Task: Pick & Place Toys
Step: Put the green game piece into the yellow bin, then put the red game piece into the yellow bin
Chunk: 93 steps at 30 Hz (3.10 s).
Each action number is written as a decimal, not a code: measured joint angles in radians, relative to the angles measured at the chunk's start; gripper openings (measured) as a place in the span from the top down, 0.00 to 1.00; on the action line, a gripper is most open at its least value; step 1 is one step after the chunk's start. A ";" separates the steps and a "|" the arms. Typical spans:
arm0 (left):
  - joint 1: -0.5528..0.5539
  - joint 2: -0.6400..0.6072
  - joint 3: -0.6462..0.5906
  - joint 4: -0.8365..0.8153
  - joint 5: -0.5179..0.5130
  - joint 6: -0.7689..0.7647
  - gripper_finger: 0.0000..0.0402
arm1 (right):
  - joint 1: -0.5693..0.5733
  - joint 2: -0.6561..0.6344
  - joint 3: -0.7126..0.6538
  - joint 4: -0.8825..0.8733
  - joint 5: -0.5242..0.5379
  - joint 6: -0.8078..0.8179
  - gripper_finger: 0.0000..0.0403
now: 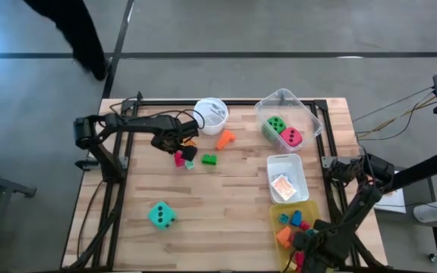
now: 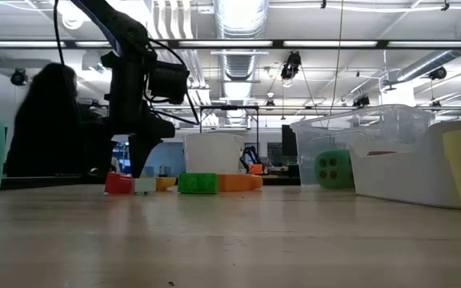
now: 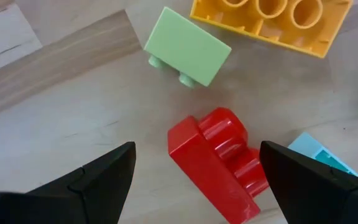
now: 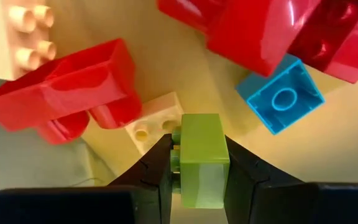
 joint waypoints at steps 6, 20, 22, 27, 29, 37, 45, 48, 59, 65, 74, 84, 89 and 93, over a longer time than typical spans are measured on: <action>-0.007 0.000 -0.002 0.004 0.018 -0.011 0.14 | -0.009 0.002 -0.005 0.024 0.008 -0.003 0.79; -0.021 0.000 -0.003 0.011 0.018 -0.030 0.14 | -0.011 0.004 -0.028 0.108 0.008 -0.028 0.79; -0.021 0.000 -0.003 0.011 0.019 -0.029 0.14 | -0.011 0.004 -0.029 0.113 0.008 -0.028 0.79; -0.021 0.000 -0.003 0.011 0.019 -0.029 0.14 | -0.010 0.004 -0.029 0.126 0.007 -0.024 0.68; -0.021 0.000 -0.003 0.011 0.019 -0.023 0.14 | -0.010 0.004 -0.028 0.126 0.007 -0.024 0.60; -0.021 0.000 -0.003 0.011 0.026 -0.010 0.14 | -0.011 0.004 -0.028 0.122 0.008 -0.020 0.36; -0.021 0.000 -0.003 0.010 0.026 -0.015 0.14 | -0.011 0.004 -0.028 0.124 0.004 -0.020 0.24; -0.021 0.000 -0.004 0.010 0.026 -0.041 0.14 | -0.010 0.004 -0.028 0.122 -0.024 -0.020 0.22; -0.027 0.011 -0.047 0.012 0.040 -0.106 0.14 | -0.010 0.004 -0.023 0.120 -0.037 0.000 0.22; -0.027 0.027 -0.064 0.054 0.057 -0.086 0.15 | -0.010 0.002 -0.023 0.119 -0.037 0.013 0.22; -0.029 0.027 -0.063 0.060 0.082 -0.051 0.51 | -0.010 -0.001 -0.023 0.119 -0.037 0.014 0.22; -0.037 0.017 -0.063 0.063 0.150 0.035 0.59 | -0.010 -0.002 -0.023 0.115 -0.036 0.014 0.22; -0.042 -0.004 -0.063 0.055 0.150 0.048 0.59 | -0.010 -0.013 -0.023 0.113 -0.035 0.026 0.22; -0.047 -0.055 -0.063 0.042 0.155 0.051 0.59 | -0.010 -0.033 -0.022 0.108 -0.009 0.033 0.22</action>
